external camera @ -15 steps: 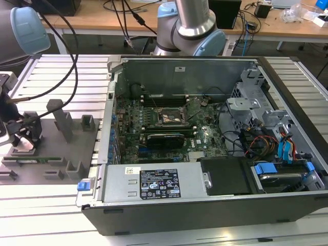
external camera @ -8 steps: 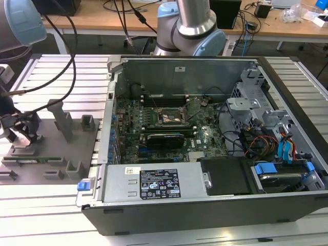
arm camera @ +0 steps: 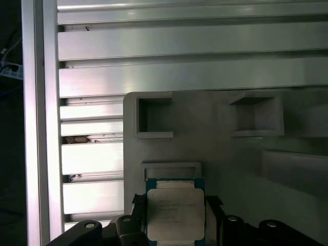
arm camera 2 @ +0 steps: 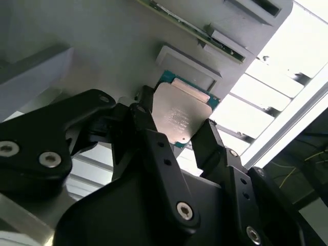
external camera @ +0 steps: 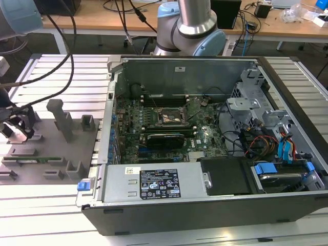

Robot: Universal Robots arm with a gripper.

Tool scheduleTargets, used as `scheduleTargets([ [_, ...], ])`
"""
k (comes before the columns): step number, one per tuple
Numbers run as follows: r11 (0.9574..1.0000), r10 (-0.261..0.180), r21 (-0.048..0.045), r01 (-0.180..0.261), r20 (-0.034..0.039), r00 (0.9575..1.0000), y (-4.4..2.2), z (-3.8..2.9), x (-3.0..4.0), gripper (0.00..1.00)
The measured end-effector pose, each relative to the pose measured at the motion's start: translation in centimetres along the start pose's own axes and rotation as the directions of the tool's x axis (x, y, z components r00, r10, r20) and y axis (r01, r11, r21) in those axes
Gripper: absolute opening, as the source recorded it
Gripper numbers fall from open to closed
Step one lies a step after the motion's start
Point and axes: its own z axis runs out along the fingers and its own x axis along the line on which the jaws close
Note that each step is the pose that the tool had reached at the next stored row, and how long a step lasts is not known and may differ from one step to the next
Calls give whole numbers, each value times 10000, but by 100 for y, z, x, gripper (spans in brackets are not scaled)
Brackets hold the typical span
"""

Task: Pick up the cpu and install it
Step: 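Pick up the cpu and move it towards the insertion slot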

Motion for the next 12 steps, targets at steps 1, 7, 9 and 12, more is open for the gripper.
scheduleTargets([
  [1, 10000, 0, 0, 0, 0, 10000, 1, -20, -1, 54],
  [7, 10000, 0, 0, 0, 0, 10000, 4, -71, -2, 54],
  [9, 10000, 0, 0, 0, 1, 10000, 4, -71, -2, 54],
  [12, 10000, -1, 0, 1, 0, 10000, 4, -72, -2, 54],
])
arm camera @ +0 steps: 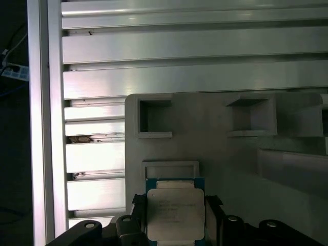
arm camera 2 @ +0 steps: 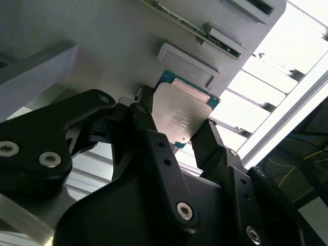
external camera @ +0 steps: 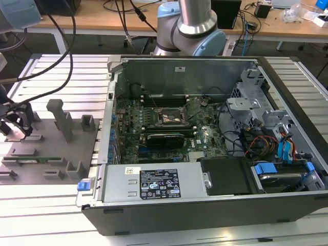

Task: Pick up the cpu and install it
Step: 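Pick up the cpu and move it towards the insertion slot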

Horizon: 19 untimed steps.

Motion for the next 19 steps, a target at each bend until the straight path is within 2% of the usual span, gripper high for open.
scheduleTargets([
  [5, 10000, 1, 2, -1, -3, 10000, 1, -21, 0, 54],
  [9, 10000, 0, 1, 0, -1, 10000, 8, -144, -3, 54],
  [13, 10000, 0, 0, 0, -1, 10000, 12, -221, -5, 54],
  [19, 10000, 0, 1, 0, 0, 10000, 22, -392, -9, 54],
])
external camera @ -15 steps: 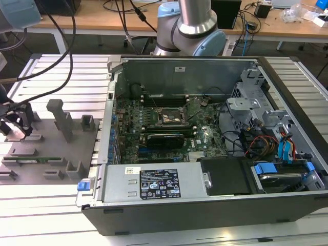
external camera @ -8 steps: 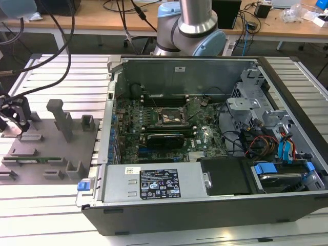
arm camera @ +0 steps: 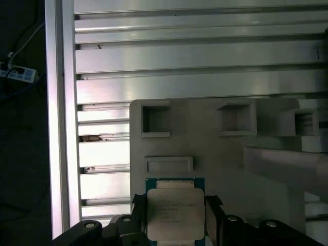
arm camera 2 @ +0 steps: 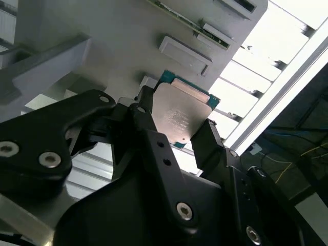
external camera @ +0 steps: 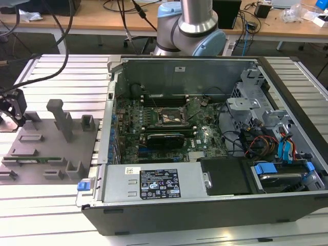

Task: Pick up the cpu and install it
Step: 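Pick up the cpu and move it towards the insertion slot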

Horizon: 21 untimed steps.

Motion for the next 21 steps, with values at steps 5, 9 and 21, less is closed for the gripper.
scheduleTargets([
  [5, 10000, 0, -1, 0, 1, 10000, 10, -151, -3, 54],
  [9, 10000, 0, 0, 0, 0, 10000, 15, -238, -5, 54],
  [21, 10000, 0, -1, 0, 2, 10000, 31, -490, -11, 54],
])
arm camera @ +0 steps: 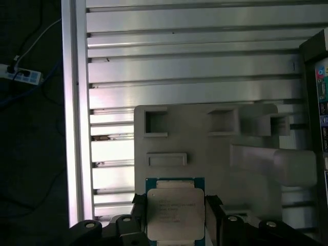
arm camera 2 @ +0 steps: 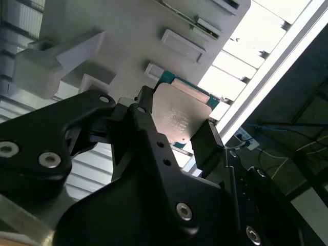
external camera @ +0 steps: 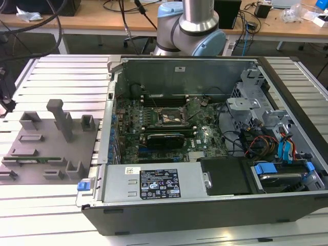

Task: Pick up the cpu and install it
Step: 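Pick up the cpu and move it towards the insertion slot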

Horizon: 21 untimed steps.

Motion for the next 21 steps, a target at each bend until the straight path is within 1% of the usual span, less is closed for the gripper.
scheduleTargets([
  [5, 10000, 0, 1, 0, 2, 10000, 8, -105, -2, 54],
  [7, 10000, 0, 1, 0, 3, 10000, 12, -165, -4, 54],
  [10, 10000, -1, 0, 1, 6, 10000, 16, -230, -5, 54],
  [14, 10000, -1, 1, 1, 10, 10000, 25, -376, -9, 54],
  [15, 10000, -1, 0, 1, 11, 10000, 27, -396, -9, 54],
  [18, 10000, -1, 0, 1, 14, 10000, 32, -497, -11, 54],
  [19, 10000, -1, 0, 1, 13, 10000, 34, -526, -12, 54],
  [21, 10000, -1, 1, 1, 14, 10000, 35, -560, -13, 54],
])
